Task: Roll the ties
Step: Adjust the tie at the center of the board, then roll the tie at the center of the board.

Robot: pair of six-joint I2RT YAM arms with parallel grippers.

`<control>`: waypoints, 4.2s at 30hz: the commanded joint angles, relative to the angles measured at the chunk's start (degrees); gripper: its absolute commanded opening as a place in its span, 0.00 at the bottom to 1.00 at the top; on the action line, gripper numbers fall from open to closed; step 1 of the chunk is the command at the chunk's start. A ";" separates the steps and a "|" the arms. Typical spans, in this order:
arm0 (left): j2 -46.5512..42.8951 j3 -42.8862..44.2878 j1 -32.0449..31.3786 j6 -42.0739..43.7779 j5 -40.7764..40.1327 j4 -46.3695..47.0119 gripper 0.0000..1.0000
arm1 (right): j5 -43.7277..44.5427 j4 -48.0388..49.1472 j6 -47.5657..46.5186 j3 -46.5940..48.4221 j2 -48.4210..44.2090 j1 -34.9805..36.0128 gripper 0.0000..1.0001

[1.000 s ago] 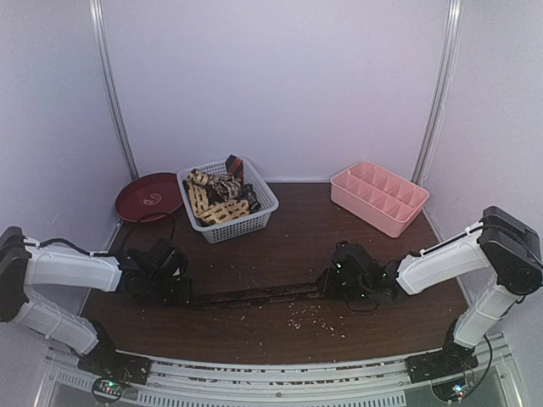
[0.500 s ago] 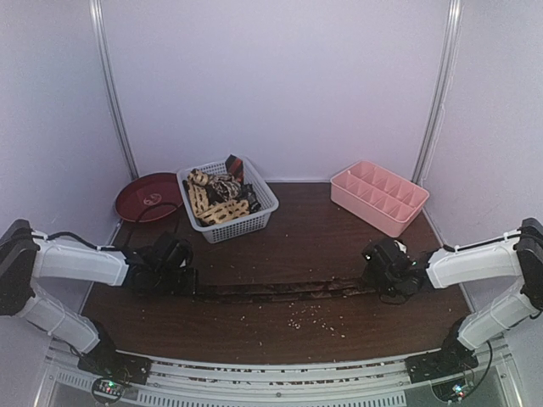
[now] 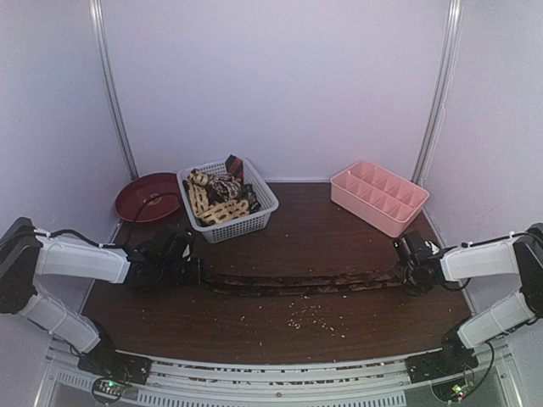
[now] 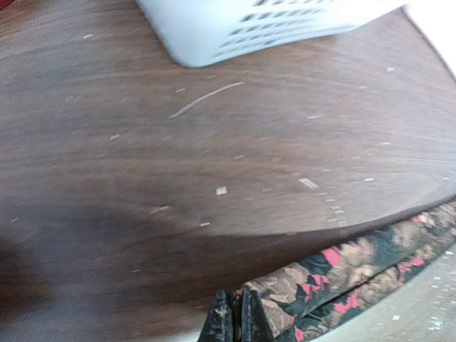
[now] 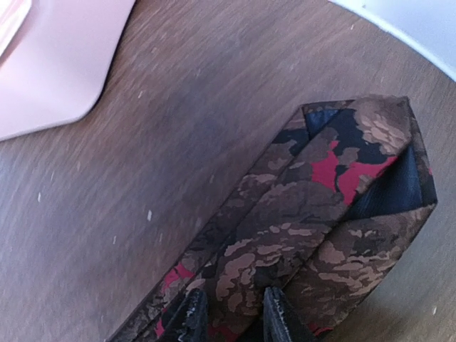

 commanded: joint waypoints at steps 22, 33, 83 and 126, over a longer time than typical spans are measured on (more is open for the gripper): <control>-5.81 0.77 0.32 -0.70 4.25 -8.86 0.27 | -6.42 3.52 -7.96 13.05 2.85 11.93 0.32; -5.51 -2.85 0.33 0.24 14.57 1.93 0.04 | -13.73 22.18 -6.04 22.44 19.05 30.43 0.28; -4.63 -14.06 7.22 -8.22 18.32 14.66 0.35 | -22.21 23.83 -5.28 44.91 43.72 43.57 0.21; -3.93 -12.10 7.22 -5.34 14.70 15.51 0.00 | -22.15 19.80 -10.18 54.94 49.03 41.46 0.20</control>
